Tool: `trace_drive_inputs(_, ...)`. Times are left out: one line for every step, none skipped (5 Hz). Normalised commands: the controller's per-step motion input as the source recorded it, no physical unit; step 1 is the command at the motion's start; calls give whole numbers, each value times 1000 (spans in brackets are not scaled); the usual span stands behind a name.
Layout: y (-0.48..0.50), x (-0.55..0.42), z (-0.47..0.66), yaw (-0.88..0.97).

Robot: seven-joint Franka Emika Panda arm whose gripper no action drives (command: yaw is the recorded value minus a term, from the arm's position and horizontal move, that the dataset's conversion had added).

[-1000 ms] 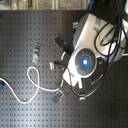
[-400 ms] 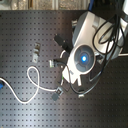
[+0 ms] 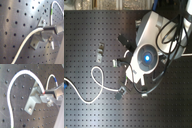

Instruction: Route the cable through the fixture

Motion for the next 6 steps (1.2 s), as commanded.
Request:
trace_drive_inputs(176, -331, -223, 57)
trace_drive_inputs(355, -75, -228, 146)
trace_drive_inputs(148, 170, -3, 106)
trace_drive_inputs(104, 321, 1, 137)
trace_drive_inputs(-77, 352, 104, 180)
trace_drive_inputs(-392, -218, 6, -131)
